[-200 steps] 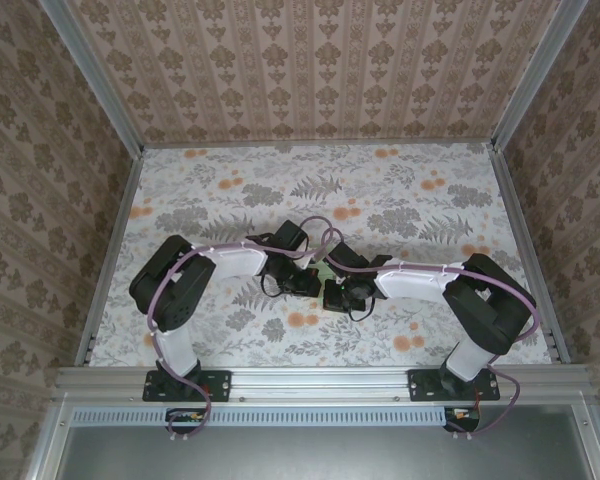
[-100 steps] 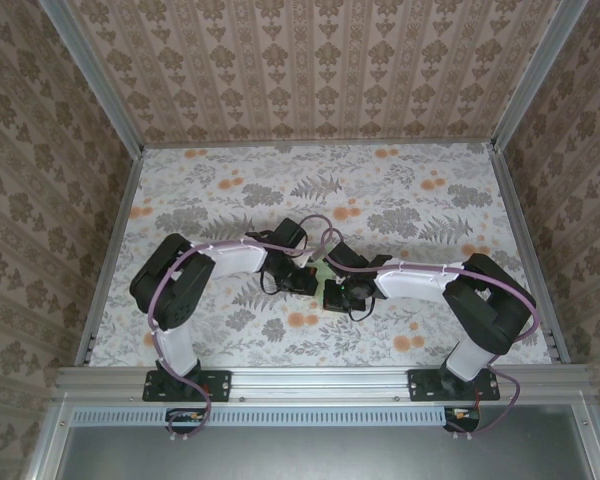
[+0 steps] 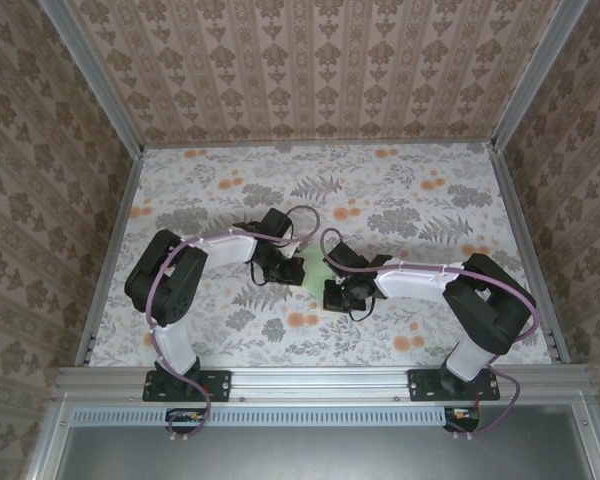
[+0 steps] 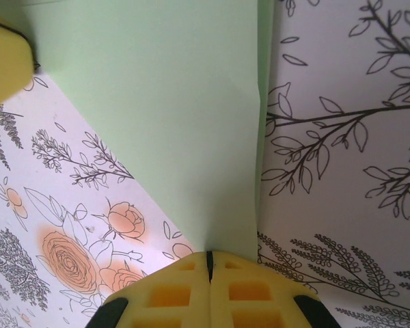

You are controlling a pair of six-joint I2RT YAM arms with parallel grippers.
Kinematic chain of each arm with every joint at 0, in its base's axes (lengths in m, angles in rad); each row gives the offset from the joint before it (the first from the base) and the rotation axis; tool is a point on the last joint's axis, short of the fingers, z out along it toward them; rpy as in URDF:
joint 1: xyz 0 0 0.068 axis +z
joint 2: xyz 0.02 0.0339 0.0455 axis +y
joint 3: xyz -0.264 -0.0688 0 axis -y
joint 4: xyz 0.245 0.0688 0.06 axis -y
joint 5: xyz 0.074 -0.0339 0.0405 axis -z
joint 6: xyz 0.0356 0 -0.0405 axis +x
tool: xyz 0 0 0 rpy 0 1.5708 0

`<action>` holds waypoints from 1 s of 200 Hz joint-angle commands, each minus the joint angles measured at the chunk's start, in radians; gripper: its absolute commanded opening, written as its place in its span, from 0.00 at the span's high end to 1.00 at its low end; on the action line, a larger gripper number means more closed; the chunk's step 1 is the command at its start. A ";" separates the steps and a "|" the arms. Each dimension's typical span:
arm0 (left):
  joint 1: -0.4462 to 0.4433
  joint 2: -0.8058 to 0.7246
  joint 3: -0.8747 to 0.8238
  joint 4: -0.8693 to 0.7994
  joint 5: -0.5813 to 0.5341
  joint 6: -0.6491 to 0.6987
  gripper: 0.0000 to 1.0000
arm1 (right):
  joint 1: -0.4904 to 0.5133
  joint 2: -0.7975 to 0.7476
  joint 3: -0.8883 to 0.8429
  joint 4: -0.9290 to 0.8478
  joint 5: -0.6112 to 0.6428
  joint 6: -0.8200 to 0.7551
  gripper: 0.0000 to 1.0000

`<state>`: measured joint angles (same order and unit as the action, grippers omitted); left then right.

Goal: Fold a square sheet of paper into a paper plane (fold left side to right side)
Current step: Third fold the triangle at the center of the table.

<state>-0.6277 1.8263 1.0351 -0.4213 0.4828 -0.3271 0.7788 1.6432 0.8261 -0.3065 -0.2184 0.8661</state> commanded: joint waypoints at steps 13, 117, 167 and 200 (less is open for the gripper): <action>0.055 0.005 0.022 -0.052 -0.101 0.051 0.96 | -0.002 0.038 -0.021 -0.139 0.011 -0.010 1.00; 0.109 -0.264 -0.119 0.009 -0.017 -0.107 0.67 | -0.035 -0.229 -0.044 -0.022 0.077 -0.197 0.73; 0.106 -0.333 -0.264 0.237 0.089 -0.369 0.51 | -0.133 -0.237 -0.035 0.013 0.032 -0.424 0.50; 0.092 -0.306 -0.306 0.338 0.104 -0.454 0.48 | -0.157 -0.126 0.006 0.072 -0.037 -0.490 0.50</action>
<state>-0.5240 1.5101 0.7444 -0.2070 0.5396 -0.6636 0.6312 1.4372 0.7959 -0.2771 -0.1989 0.4801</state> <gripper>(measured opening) 0.517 0.513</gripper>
